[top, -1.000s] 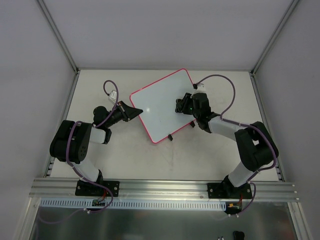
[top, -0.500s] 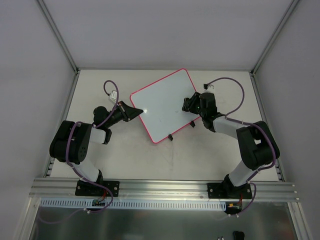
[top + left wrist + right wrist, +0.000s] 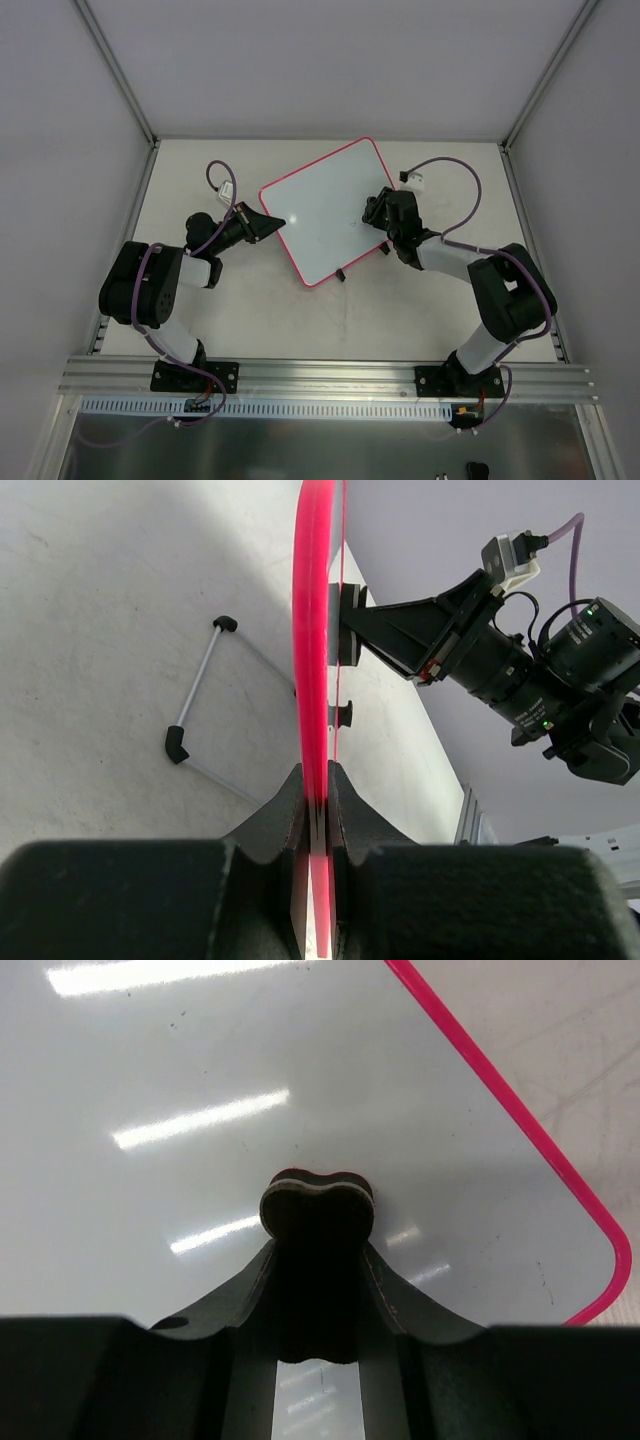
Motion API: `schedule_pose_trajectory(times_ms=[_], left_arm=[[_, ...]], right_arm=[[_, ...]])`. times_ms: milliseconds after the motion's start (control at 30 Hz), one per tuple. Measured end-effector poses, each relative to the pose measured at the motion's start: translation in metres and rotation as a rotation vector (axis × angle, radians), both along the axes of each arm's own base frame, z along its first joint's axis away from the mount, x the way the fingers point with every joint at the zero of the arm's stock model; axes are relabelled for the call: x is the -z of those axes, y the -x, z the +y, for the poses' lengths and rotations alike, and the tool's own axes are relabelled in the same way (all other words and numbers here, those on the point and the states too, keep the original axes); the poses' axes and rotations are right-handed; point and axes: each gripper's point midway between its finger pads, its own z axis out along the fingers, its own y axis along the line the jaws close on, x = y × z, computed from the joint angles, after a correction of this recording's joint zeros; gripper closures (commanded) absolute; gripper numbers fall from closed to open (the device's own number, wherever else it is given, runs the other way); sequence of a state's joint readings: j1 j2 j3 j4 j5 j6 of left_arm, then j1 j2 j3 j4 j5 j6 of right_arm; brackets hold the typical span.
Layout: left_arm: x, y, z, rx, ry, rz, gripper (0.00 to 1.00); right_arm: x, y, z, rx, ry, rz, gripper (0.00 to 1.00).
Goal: Erase the whiteboard
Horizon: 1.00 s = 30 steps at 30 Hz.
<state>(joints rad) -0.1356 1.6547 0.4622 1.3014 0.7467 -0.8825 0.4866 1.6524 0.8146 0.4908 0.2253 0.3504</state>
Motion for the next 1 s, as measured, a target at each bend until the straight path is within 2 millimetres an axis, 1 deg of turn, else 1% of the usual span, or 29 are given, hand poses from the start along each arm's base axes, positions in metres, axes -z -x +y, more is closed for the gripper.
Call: schedule_pose_trajectory(times_ms=[167,300,467,700,833,1000], left_arm=[[0.0,0.0,0.0,0.001,0.0,0.0,1.0],[0.0,0.0,0.002,-0.001,-0.001,0.0,1.0],[0.001,0.0,0.002,-0.003,-0.004,0.001,1.0],[0.003,-0.002,0.005,-0.012,-0.008,0.008,1.0],[0.004,-0.002,0.006,-0.017,-0.008,0.01,1.0],[0.005,-0.003,0.008,-0.024,-0.009,0.017,1.0]], right_arm=[[0.0,0.01,0.012,0.025,0.048,-0.016,1.0],[0.0,0.025,0.03,0.006,0.08,-0.021,1.0],[-0.001,0.045,0.06,-0.054,0.109,-0.019,1.0],[-0.002,0.077,0.115,-0.182,0.149,-0.005,1.0],[-0.003,0.088,0.136,-0.234,0.178,-0.007,1.0],[-0.003,0.099,0.156,-0.277,0.22,-0.017,1.0]])
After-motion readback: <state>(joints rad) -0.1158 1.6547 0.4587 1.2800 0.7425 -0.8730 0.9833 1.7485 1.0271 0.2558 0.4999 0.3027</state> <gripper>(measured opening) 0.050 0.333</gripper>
